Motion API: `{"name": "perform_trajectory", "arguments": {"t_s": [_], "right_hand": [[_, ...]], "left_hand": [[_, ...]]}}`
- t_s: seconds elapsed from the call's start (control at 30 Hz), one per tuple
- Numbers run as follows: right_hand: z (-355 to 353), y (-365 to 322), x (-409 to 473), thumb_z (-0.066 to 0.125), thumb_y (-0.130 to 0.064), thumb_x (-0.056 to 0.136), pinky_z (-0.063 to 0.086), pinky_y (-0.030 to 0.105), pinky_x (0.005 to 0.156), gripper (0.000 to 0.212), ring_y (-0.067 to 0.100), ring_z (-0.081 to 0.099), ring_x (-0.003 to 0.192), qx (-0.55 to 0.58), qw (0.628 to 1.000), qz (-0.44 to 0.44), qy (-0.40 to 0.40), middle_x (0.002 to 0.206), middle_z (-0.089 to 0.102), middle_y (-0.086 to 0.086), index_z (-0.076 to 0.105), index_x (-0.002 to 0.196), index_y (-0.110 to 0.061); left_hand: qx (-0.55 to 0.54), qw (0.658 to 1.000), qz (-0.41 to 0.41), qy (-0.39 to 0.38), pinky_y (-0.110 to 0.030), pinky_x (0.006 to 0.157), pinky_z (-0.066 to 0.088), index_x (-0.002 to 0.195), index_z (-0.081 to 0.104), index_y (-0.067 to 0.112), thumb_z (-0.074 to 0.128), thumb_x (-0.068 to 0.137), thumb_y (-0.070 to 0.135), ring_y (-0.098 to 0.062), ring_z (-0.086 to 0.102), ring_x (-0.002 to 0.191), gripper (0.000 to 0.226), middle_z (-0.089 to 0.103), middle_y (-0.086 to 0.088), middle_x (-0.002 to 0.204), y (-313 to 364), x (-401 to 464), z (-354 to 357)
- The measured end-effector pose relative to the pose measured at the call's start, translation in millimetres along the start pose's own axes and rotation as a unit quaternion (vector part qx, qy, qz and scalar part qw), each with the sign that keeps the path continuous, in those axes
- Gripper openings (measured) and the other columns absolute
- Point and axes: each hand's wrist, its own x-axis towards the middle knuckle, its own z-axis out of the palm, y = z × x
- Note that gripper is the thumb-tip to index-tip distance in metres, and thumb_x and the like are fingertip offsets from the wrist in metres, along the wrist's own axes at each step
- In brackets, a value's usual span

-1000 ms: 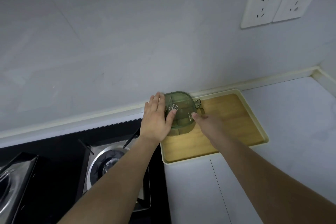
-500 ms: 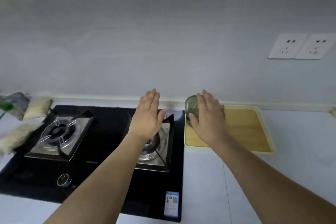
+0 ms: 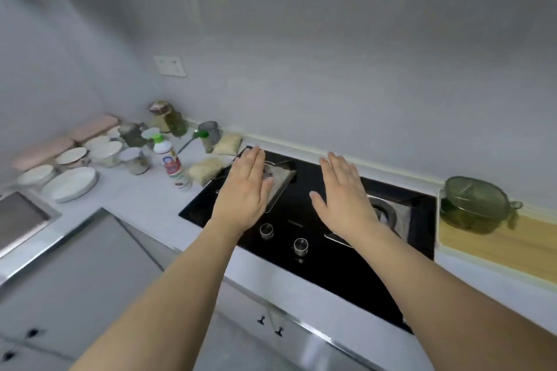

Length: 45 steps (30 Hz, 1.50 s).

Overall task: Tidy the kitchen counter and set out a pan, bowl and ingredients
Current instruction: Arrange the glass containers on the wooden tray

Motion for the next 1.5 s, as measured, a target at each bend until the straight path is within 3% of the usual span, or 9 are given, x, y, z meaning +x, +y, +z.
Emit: {"name": "perform_trajectory", "arguments": {"t_s": [0.33,0.53,0.77,1.0,1.17,1.4,1.5], "right_hand": [[24,-172,15,0.042,-0.037,0.099,-0.008,0.034,0.119,0.068,0.018,-0.006,0.149,0.016,0.994,-0.112,0.005,0.162,0.0,0.007,0.009,0.154,-0.012],[36,-217,29,0.044,-0.034,0.098,-0.003,0.037,0.121,0.068,0.02,-0.003,0.149,0.026,0.988,-0.149,-0.006,0.161,0.005,0.007,0.012,0.153,-0.011],[63,-236,71,0.044,-0.033,0.098,-0.01,0.031,0.118,0.068,0.02,-0.005,0.149,0.027,0.984,-0.175,-0.025,0.161,0.004,0.007,0.011,0.153,-0.012],[93,-242,156,0.043,-0.034,0.098,-0.006,0.034,0.12,0.068,0.02,-0.003,0.149,0.033,0.983,-0.176,-0.039,0.162,0.003,0.007,0.011,0.153,-0.012],[111,-261,216,0.041,-0.035,0.099,-0.005,0.035,0.121,0.067,0.019,-0.004,0.149,0.05,0.979,-0.193,-0.047,0.162,0.002,0.007,0.01,0.153,-0.011],[130,-313,282,0.042,-0.035,0.098,-0.001,0.037,0.121,0.066,0.018,-0.001,0.149,0.081,0.972,-0.216,-0.051,0.162,0.005,0.004,0.012,0.153,-0.014],[145,-344,304,0.04,-0.035,0.099,-0.006,0.033,0.12,0.065,0.017,-0.003,0.149,0.086,0.969,-0.223,-0.056,0.162,0.002,0.005,0.011,0.154,-0.013]], "left_hand": [[0.05,0.991,-0.109,0.064,-0.029,0.119,0.004,0.152,0.024,0.006,0.021,0.1,0.047,-0.024,0.016,0.148,0.066,0.023,-0.011,0.16,-126,-108,-103],[0.057,0.985,-0.138,0.086,-0.034,0.121,0.01,0.152,0.027,0.004,0.026,0.101,0.043,-0.025,0.018,0.148,0.065,0.025,-0.012,0.159,-166,-125,-120],[0.054,0.983,-0.158,0.08,-0.031,0.12,0.004,0.153,0.025,0.005,0.022,0.1,0.046,-0.024,0.015,0.149,0.067,0.023,-0.011,0.16,-211,-110,-106],[0.063,0.979,-0.178,0.083,-0.03,0.119,0.005,0.153,0.025,0.005,0.016,0.098,0.05,-0.024,0.015,0.149,0.071,0.022,-0.011,0.16,-270,-53,-94],[0.076,0.972,-0.2,0.093,-0.026,0.118,0.002,0.153,0.024,0.006,0.025,0.1,0.044,-0.022,0.013,0.149,0.064,0.021,-0.009,0.16,-316,-16,-100],[0.061,0.965,-0.23,0.107,-0.036,0.12,0.013,0.15,0.029,0.002,0.026,0.101,0.043,-0.027,0.018,0.148,0.064,0.026,-0.014,0.158,-379,5,-112],[0.06,0.963,-0.238,0.109,-0.041,0.12,0.018,0.148,0.031,-0.001,0.023,0.099,0.045,-0.03,0.022,0.146,0.068,0.028,-0.016,0.157,-414,9,-119]]}}
